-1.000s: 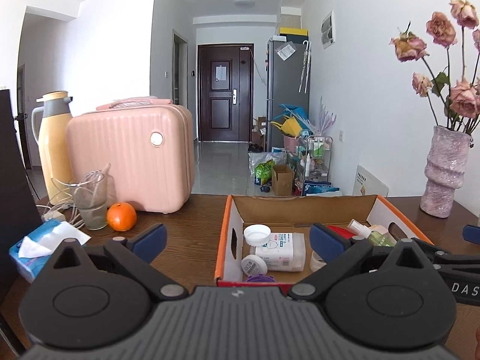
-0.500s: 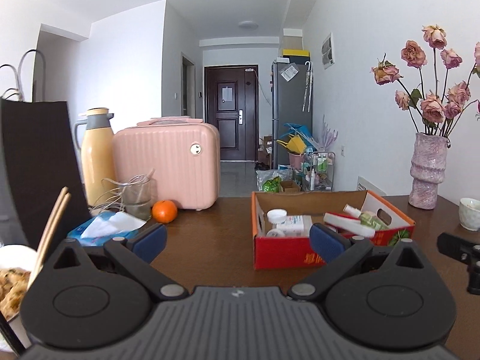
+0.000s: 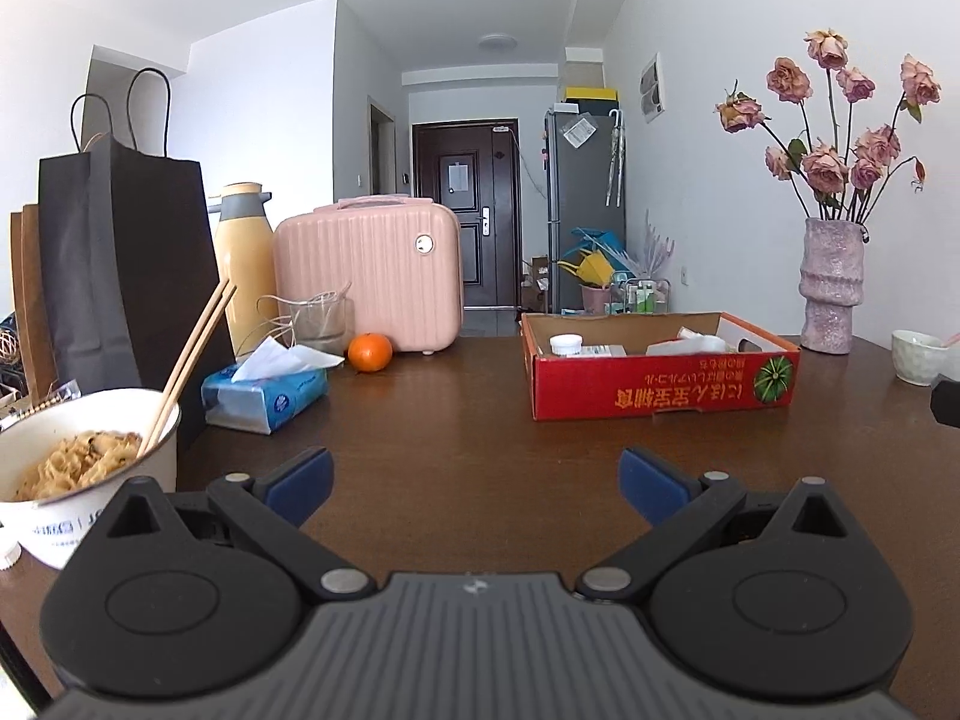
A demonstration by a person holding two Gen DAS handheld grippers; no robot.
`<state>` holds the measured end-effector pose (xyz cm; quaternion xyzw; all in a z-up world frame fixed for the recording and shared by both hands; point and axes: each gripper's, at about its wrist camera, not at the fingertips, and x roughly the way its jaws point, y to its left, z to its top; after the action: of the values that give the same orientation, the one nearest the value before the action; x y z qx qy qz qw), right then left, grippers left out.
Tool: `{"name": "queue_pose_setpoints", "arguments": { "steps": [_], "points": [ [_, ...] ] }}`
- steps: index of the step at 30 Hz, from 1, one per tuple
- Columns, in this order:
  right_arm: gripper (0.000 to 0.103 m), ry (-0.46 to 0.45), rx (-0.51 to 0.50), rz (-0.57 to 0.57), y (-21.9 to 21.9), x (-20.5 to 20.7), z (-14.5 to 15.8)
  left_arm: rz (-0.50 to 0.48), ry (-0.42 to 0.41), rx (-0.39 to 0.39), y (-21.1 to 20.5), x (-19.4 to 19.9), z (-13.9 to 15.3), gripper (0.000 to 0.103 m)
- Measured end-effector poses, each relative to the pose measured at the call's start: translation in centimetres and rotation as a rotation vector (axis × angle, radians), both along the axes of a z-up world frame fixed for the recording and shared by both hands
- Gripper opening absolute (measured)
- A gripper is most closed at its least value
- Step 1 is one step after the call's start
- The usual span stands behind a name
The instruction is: Organize rigid objects
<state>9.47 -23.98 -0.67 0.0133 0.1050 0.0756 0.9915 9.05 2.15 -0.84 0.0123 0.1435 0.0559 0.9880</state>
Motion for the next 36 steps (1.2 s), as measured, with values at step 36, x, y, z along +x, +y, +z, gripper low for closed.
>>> {"name": "queue_pose_setpoints", "arguments": {
  "steps": [36],
  "points": [
    [0.103,0.022,0.010,-0.004,0.3,-1.2,-0.6,0.003,0.009,-0.016,0.3,-1.5,-0.4,0.103]
  ]
}}
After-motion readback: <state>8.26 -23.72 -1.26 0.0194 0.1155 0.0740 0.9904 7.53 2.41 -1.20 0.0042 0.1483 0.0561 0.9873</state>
